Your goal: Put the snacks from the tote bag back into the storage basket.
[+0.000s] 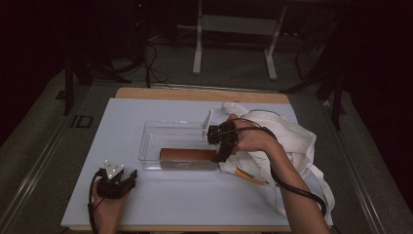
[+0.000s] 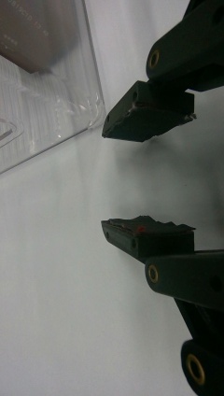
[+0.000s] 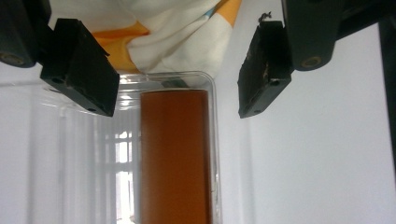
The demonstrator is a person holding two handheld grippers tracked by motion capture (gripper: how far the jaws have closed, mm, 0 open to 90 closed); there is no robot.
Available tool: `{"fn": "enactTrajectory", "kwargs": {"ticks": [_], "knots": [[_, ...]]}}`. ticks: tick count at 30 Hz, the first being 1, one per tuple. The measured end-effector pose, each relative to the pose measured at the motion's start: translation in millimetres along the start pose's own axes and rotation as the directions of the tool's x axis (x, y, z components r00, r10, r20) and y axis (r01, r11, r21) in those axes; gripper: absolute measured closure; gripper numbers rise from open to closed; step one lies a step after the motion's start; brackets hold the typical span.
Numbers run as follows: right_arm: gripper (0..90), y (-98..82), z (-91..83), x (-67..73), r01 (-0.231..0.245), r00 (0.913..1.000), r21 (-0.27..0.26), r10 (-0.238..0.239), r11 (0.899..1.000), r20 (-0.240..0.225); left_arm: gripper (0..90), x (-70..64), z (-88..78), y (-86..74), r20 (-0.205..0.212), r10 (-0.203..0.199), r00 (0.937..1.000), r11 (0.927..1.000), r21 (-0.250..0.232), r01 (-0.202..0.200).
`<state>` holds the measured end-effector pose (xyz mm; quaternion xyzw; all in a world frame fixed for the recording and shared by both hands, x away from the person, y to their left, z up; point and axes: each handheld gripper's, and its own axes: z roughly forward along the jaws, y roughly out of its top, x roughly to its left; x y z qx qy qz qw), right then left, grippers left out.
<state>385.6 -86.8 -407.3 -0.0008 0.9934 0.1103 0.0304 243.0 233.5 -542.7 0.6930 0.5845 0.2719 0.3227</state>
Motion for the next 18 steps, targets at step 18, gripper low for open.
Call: {"fn": "enactTrajectory", "kwargs": {"ticks": [18], "knots": [[30.0,-35.0,0.8,42.6,-0.217,0.9528,-0.320,0.271,0.922,0.136,48.4,0.4,1.2,0.5,0.005,0.001,1.0000,0.9999,0.014,-0.001]]}}
